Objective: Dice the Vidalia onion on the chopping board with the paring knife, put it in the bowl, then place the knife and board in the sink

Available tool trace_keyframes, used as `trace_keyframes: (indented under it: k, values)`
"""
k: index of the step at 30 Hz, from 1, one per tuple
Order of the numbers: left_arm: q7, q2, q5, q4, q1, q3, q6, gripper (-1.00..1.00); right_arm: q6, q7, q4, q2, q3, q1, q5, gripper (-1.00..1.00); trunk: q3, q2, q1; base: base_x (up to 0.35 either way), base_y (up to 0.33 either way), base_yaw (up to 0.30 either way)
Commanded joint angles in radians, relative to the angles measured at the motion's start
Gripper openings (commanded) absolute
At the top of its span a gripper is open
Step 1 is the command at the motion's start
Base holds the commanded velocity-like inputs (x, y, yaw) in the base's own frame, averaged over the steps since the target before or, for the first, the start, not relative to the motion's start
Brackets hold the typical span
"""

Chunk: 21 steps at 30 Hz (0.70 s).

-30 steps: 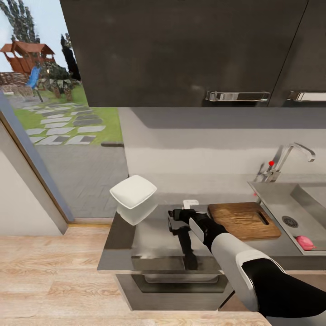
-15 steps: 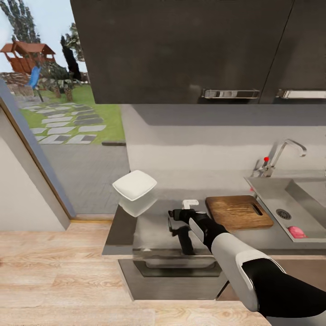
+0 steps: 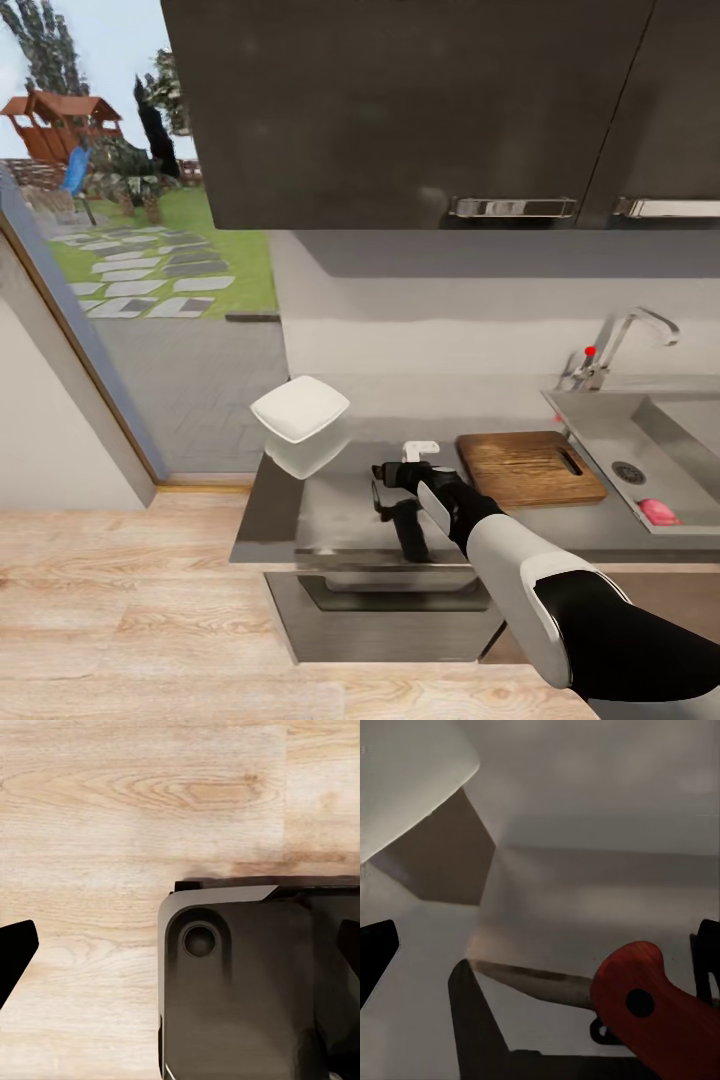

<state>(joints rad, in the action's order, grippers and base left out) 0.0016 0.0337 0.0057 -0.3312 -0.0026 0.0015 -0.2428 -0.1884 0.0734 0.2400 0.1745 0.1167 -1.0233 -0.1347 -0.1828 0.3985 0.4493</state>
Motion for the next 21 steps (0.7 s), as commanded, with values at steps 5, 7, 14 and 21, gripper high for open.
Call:
trace_keyframes:
  k: [5,7,14,21]
  values:
    - [0.0,0.0,0.001,0.0,0.0,0.0,-0.003,1.0,-0.009,0.002,-0.001,0.0,0.003,0.0,-0.019,1.0,-0.002,0.002,0.001,-0.001,0.21,0.0]
    - [0.0,0.0,0.001,0.0,0.0,0.0,-0.002,1.0,-0.009,0.002,-0.001,0.0,0.003,0.0,-0.02,1.0,-0.002,0.002,0.001,-0.033,0.258,0.0]
    - [0.0,0.0,0.0,0.0,0.0,0.0,-0.003,1.0,-0.009,0.002,-0.002,0.0,0.003,0.001,-0.019,1.0,-0.002,0.002,0.001,-0.027,0.126,0.0]
    - [0.0,0.0,-0.001,0.0,0.0,0.0,-0.002,1.0,-0.009,0.002,-0.002,0.0,0.003,0.002,-0.02,1.0,-0.002,0.002,0.001,-0.002,0.011,0.0]
